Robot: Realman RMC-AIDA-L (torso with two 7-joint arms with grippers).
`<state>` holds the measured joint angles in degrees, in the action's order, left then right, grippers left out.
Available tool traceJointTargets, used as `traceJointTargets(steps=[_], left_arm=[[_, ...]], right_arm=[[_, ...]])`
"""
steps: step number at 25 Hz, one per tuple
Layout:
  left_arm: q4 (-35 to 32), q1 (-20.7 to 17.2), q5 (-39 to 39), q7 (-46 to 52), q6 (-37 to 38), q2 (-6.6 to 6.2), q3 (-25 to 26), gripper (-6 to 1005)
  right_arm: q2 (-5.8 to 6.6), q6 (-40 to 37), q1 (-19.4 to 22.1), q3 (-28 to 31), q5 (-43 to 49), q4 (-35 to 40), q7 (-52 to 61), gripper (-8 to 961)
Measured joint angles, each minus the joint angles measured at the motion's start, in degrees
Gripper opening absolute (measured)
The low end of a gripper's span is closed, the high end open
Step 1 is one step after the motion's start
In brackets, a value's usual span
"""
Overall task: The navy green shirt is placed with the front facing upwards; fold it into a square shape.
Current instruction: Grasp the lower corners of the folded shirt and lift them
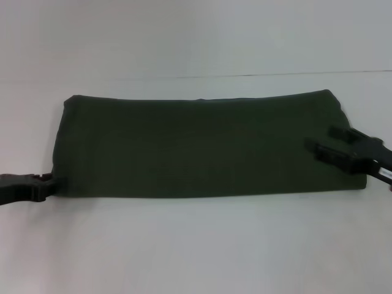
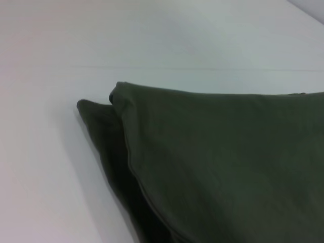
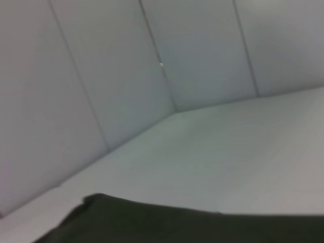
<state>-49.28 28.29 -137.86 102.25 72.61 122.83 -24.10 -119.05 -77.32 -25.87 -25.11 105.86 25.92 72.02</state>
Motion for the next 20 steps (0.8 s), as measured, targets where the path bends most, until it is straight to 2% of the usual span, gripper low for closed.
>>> traceJointTargets(steps=[8, 11, 20], left_arm=[[0.3, 0.9, 0.1, -0.1, 0.0, 0.11, 0.0, 244], [0.3, 1.2, 0.2, -0.2, -0.1, 0.12, 0.0, 15], [0.3, 1.8, 0.2, -0.3, -0.1, 0.13, 0.0, 1]], right_arm=[[0.54, 6.6, 6.1, 0.3, 0.2, 1.0, 2.2, 927], [0.75, 7.7, 7.4, 0.5, 0.2, 1.1, 3.4, 927], [0.78, 10.2, 6.9, -0.1, 0.9, 0.7, 4.9, 928]])
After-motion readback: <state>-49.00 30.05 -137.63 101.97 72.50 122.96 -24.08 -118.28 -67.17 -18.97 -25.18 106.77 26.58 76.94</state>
